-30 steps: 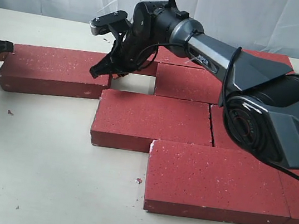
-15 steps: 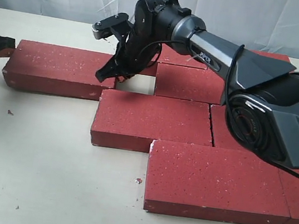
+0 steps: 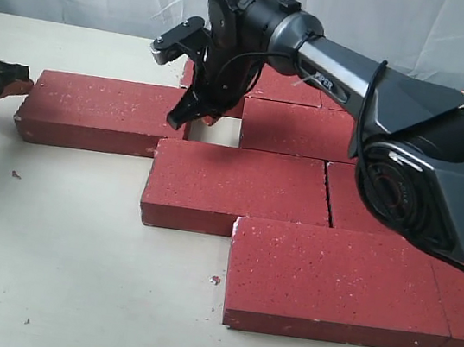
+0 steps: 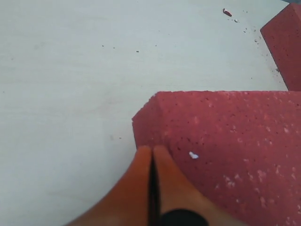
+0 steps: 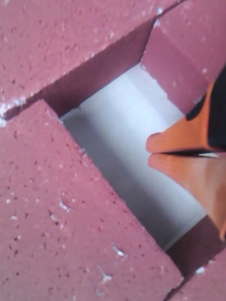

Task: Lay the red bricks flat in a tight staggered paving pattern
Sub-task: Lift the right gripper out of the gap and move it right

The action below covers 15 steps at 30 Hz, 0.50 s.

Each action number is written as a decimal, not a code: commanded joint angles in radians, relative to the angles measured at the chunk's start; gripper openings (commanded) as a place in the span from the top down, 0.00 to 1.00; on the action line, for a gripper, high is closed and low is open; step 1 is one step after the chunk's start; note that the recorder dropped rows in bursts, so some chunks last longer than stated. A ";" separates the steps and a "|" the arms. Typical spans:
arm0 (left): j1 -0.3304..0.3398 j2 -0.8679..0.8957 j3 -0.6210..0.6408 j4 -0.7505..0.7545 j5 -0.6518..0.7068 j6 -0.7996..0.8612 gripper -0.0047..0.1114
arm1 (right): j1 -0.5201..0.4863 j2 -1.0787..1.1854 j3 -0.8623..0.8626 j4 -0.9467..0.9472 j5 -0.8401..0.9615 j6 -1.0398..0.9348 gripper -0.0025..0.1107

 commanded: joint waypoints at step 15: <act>-0.004 -0.158 -0.003 0.286 -0.018 -0.205 0.96 | -0.003 -0.311 0.297 -0.150 0.141 0.066 0.99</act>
